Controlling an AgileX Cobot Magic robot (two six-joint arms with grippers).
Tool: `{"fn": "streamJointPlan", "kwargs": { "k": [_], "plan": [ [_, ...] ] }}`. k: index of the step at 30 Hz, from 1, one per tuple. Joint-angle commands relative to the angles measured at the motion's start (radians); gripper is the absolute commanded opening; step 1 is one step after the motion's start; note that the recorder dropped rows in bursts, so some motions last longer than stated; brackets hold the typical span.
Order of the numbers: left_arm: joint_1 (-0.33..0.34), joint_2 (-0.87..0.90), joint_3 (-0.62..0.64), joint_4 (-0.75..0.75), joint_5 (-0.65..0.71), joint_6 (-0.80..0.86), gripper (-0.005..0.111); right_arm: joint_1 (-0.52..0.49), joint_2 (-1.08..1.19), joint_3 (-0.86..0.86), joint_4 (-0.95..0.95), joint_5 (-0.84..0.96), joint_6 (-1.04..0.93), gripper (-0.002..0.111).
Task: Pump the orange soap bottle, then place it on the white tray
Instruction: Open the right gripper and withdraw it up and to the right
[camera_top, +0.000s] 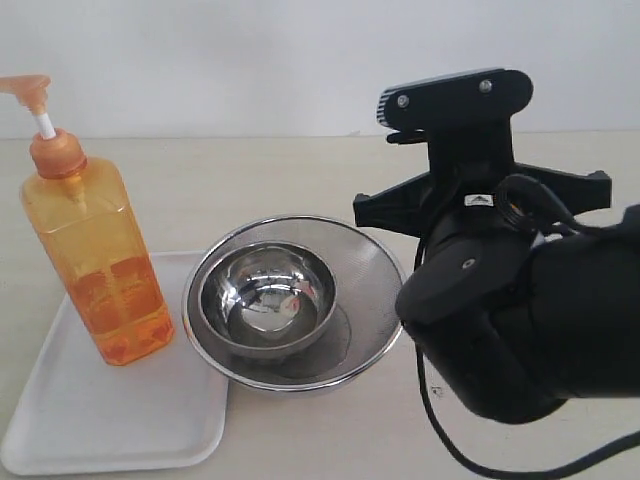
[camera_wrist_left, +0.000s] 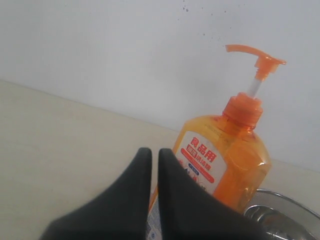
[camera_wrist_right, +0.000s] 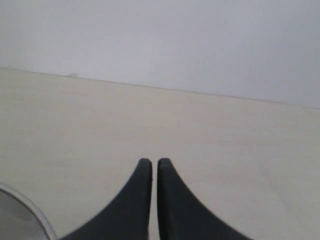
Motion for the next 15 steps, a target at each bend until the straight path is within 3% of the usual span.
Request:
{"fn": "streamJointPlan", "kwargs": {
  "k": [1, 8, 15],
  "plan": [
    [0.001, 0.0, 0.004, -0.003, -0.006, 0.005, 0.005, -0.081, -0.068, 0.003, -0.062, 0.183, -0.006, 0.001],
    [0.001, 0.0, 0.004, -0.003, -0.006, 0.005, 0.005, -0.261, -0.206, 0.035, -0.224, 0.542, 0.022, 0.001],
    [0.001, 0.0, 0.004, -0.003, -0.004, 0.005, 0.005, -0.428, -0.379, 0.174, -0.271, 0.64, 0.029, 0.001]
  ]
}}
